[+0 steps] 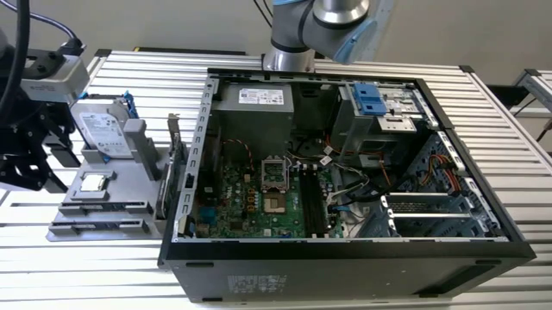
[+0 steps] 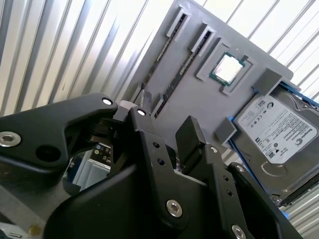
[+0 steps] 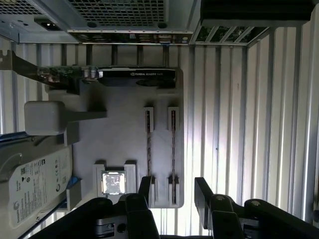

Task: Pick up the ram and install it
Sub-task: 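Pick up the ram and move it above insertion slot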

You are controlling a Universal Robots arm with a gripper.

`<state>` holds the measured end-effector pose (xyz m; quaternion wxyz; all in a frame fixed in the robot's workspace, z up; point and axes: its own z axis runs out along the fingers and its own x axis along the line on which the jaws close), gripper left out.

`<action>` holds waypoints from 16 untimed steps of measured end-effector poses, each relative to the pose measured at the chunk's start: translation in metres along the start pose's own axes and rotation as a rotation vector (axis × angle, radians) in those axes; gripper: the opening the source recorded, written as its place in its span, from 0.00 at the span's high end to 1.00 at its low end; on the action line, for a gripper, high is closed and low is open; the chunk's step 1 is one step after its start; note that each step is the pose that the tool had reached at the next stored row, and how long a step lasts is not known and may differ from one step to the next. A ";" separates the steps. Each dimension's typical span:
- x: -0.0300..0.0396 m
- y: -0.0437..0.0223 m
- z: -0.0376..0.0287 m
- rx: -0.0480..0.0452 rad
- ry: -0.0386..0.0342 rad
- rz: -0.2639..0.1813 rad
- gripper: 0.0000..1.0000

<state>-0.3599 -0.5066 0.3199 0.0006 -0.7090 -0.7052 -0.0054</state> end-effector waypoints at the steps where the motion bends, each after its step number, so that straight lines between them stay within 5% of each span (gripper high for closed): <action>1: 0.0000 0.0000 0.0008 0.0000 -0.0001 0.000 0.00; 16: 0.0013 0.0001 0.0144 0.0000 -0.0006 -0.001 0.00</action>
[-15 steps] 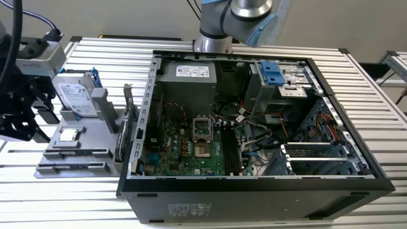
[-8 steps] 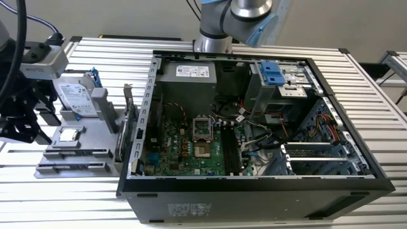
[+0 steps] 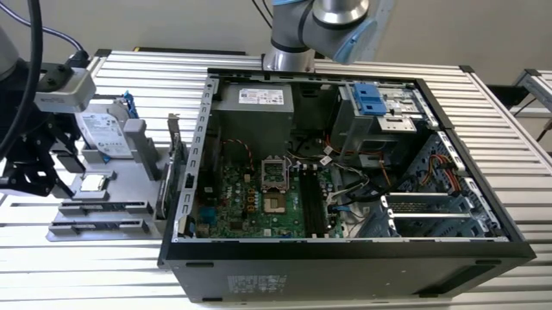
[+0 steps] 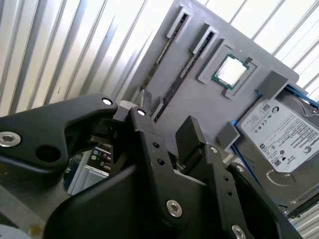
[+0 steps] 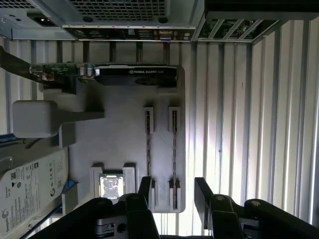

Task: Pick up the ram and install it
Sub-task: 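Pick up the ram and move it above insertion slot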

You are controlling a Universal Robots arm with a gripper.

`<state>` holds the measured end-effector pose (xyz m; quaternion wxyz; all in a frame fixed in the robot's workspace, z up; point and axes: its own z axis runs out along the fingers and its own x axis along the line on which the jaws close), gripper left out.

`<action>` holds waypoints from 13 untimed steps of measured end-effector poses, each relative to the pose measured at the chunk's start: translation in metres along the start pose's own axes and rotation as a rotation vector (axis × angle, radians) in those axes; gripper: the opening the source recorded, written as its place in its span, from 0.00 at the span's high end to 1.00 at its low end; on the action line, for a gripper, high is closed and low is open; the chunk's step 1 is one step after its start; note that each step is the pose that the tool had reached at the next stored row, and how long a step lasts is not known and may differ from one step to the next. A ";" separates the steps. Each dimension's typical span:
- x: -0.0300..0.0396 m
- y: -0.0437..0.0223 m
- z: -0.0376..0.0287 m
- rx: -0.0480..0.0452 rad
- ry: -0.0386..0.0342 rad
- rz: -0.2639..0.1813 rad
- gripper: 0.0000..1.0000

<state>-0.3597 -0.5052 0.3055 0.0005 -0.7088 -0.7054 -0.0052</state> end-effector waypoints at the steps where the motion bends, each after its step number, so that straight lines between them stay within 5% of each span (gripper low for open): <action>1: 0.0002 0.0000 0.0009 -0.0001 -0.0001 0.000 0.00; 8: 0.0020 -0.0001 0.0072 0.0000 -0.0067 0.000 0.00; 13: 0.0033 -0.0001 0.0110 0.0007 -0.0298 0.000 0.00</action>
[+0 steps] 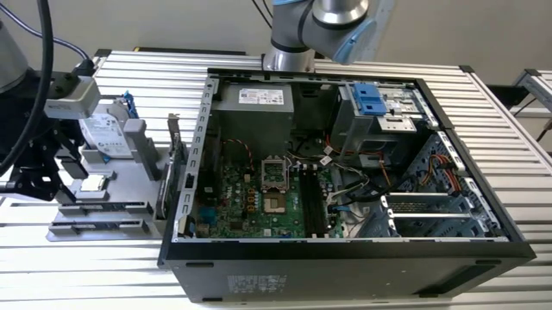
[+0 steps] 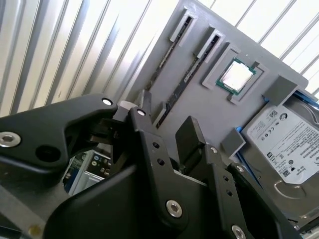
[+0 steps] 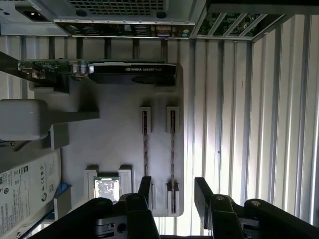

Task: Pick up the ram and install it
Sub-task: 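Pick up the ram and move it above insertion slot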

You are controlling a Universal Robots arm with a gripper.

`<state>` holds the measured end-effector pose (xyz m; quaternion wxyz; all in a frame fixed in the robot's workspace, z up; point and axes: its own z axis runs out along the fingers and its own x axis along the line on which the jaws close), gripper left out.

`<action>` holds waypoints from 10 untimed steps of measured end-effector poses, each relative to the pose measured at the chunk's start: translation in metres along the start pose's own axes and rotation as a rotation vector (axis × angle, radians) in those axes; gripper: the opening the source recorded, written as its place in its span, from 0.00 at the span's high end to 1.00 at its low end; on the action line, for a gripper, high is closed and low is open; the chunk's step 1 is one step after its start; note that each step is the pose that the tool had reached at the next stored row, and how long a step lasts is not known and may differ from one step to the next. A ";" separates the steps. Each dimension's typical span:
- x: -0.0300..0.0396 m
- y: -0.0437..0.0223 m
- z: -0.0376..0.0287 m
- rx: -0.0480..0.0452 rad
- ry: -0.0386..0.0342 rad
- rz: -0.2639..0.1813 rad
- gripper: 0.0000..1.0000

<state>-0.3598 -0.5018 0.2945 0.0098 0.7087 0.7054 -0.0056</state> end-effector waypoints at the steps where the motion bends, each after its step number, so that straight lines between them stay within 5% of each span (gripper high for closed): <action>1: 0.0004 0.0000 0.0009 0.0001 -0.0015 0.000 0.00; 10: 0.0036 0.0000 0.0104 -0.0002 -0.0020 0.000 0.00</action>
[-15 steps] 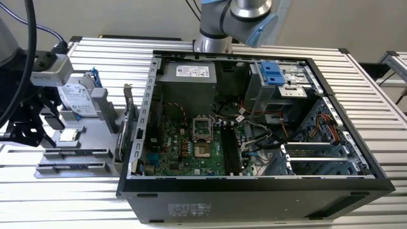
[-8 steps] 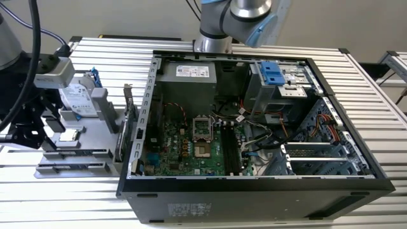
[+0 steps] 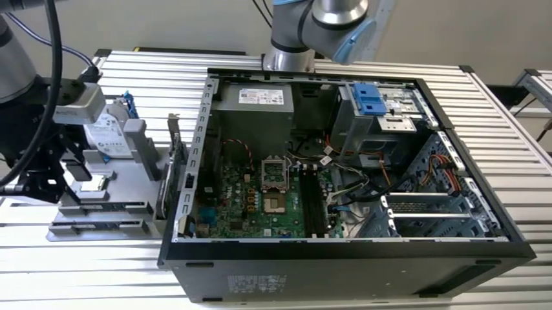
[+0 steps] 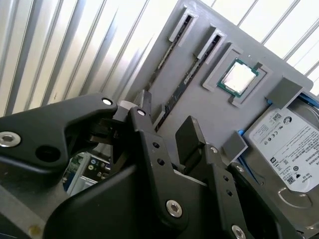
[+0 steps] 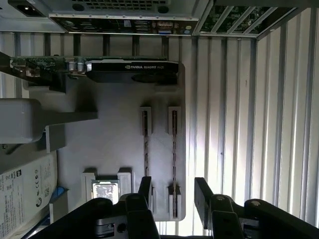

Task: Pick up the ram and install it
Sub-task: 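Pick up the ram and move it above insertion slot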

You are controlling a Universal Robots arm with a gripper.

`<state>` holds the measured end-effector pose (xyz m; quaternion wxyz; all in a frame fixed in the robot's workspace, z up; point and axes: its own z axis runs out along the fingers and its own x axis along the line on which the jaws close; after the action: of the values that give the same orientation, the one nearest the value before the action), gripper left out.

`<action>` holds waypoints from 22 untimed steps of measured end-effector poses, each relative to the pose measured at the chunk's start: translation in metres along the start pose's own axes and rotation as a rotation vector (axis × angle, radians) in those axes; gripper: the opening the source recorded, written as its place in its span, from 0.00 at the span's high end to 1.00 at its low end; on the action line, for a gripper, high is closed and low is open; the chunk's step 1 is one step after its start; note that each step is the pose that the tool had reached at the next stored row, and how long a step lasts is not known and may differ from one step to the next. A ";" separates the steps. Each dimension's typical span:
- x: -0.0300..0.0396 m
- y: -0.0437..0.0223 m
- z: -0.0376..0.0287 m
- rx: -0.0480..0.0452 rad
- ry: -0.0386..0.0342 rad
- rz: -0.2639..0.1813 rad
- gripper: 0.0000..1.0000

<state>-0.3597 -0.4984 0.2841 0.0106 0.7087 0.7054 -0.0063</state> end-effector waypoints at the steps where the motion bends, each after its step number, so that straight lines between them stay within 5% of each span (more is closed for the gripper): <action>1: 0.0001 0.0000 0.0010 -0.0001 0.0001 0.000 0.00; 22: 0.0006 -0.0001 0.0115 -0.0004 0.0052 0.000 0.00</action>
<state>-0.3597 -0.4981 0.2725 0.0089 0.7087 0.7054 -0.0043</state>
